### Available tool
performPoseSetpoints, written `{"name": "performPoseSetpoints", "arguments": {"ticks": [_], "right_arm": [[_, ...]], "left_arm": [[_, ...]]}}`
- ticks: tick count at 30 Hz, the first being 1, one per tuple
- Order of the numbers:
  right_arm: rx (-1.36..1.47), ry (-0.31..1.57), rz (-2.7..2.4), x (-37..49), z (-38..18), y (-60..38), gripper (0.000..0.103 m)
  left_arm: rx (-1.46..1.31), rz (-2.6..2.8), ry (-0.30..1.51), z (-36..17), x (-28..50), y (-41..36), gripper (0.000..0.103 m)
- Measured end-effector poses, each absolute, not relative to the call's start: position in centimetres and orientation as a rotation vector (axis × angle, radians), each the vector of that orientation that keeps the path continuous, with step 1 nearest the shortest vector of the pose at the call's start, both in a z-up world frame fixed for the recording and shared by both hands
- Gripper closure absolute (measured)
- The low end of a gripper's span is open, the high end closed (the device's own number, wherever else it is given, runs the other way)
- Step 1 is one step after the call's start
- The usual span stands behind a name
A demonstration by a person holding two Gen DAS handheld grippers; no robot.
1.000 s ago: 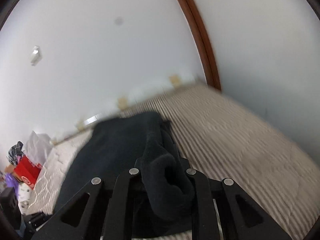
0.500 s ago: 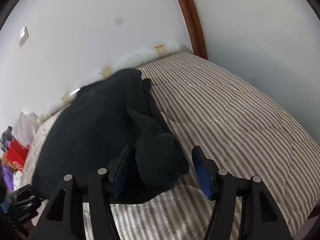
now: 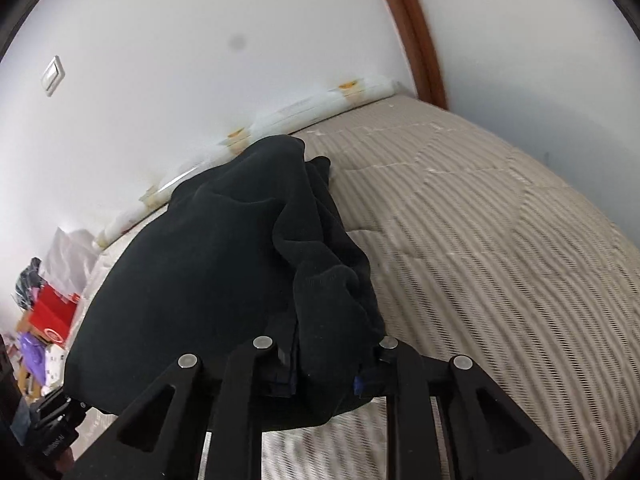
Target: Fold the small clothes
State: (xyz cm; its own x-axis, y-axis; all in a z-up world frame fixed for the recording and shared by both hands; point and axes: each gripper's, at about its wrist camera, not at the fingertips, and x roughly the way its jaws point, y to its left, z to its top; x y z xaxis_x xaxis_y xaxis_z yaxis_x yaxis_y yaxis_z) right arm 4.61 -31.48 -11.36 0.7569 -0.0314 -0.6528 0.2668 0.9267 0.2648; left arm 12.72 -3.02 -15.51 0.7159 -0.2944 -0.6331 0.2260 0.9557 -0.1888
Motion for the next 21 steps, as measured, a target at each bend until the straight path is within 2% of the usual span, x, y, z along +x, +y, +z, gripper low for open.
{"name": "performPoseSetpoints", "arguments": {"ticks": [12,21], "right_arm": [[0.282,0.76,0.018,10.0,-11.7,-21.2,0.085],[0.242,0.754,0.083,8.0,-11.8,-20.3,0.082]], "left_arm": [[-0.17,-0.148,0.752,-16.2,10.5,8.3,0.088],[-0.167,-0.159,0.776,-17.5,9.5,8.7,0.087]]}}
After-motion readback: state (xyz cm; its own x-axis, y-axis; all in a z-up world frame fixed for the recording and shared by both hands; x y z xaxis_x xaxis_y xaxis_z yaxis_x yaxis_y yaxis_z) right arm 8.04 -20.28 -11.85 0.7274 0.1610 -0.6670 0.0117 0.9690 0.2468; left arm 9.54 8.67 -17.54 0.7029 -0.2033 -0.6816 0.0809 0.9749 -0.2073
